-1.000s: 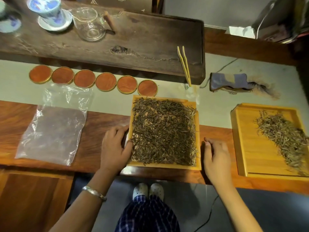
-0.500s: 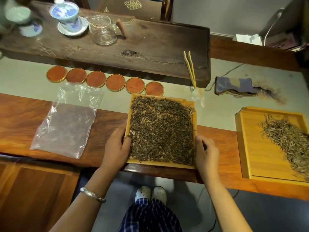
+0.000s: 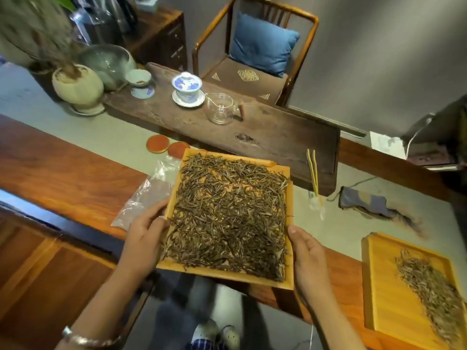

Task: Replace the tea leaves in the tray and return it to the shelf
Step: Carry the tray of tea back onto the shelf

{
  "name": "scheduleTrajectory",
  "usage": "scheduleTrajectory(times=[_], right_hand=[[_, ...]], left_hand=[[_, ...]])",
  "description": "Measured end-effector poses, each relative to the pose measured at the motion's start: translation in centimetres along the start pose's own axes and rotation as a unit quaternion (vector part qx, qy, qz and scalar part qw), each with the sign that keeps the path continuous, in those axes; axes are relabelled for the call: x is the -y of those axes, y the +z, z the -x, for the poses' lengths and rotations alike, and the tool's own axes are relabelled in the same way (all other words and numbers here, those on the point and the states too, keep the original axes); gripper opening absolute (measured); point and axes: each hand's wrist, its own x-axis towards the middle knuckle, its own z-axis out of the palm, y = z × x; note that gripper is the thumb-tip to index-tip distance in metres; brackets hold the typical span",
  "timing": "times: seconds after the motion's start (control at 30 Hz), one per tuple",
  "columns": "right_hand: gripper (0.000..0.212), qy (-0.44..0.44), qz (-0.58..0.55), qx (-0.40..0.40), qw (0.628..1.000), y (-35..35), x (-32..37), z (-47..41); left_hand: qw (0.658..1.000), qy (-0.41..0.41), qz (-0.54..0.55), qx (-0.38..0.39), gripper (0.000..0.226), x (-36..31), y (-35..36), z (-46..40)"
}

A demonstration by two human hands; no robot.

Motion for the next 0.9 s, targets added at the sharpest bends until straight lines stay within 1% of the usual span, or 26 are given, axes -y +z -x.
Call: scheduleTrajectory(times=[0.07, 0.13, 0.2, 0.33, 0.37, 0.43, 0.47, 0.53, 0.63, 0.7, 0.77, 0.9], right_hand=[[0.039, -0.017, 0.020, 0.037, 0.999, 2.5, 2.5, 0.5], [0.044, -0.040, 0.034, 0.067, 0.996, 5.2, 4.8, 1.0], [0.043, -0.063, 0.045, 0.108, 0.991, 7.9, 7.0, 1.5], [0.038, -0.086, 0.038, 0.211, 0.973, 13.0, 10.3, 2.2], [0.036, -0.091, 0.040, 0.240, 0.966, 14.2, 11.0, 2.3], [0.034, -0.109, 0.042, 0.295, 0.948, 16.5, 12.5, 2.5], [0.033, -0.122, 0.047, 0.323, 0.937, 17.7, 13.3, 2.6], [0.031, -0.149, 0.063, 0.377, 0.912, 20.1, 14.8, 2.9], [0.031, -0.164, 0.076, 0.464, 0.867, 23.7, 16.4, 4.4], [0.032, -0.179, 0.094, 0.521, 0.829, 25.8, 16.8, 6.1], [0.033, -0.195, 0.110, 0.578, 0.785, 28.0, 16.9, 8.4], [0.031, -0.220, 0.121, 0.679, 0.690, 31.3, 16.1, 15.3]], left_hand=[[0.999, 0.013, 0.000, -0.033, 0.046, -2.5, -3.0, 0.8], [0.997, 0.022, 0.004, -0.079, 0.044, -5.0, -6.1, 1.9], [0.992, 0.022, 0.014, -0.127, 0.039, -7.0, -9.1, 3.5], [0.973, 0.030, 0.050, -0.221, 0.036, -10.4, -13.8, 7.3], [0.966, 0.030, 0.053, -0.251, 0.034, -11.1, -14.7, 8.3], [0.947, 0.043, 0.056, -0.314, 0.021, -12.5, -15.9, 10.6], [0.935, 0.048, 0.052, -0.347, 0.022, -13.0, -16.4, 11.7], [0.905, 0.038, 0.047, -0.420, 0.037, -13.5, -17.3, 14.1], [0.857, 0.010, 0.072, -0.509, 0.037, -14.2, -18.0, 18.6], [0.823, -0.001, 0.065, -0.564, 0.035, -14.3, -18.0, 22.2], [0.777, -0.014, 0.070, -0.625, 0.034, -14.4, -17.4, 26.1], [0.672, -0.051, 0.099, -0.733, 0.032, -13.7, -15.6, 34.5]])
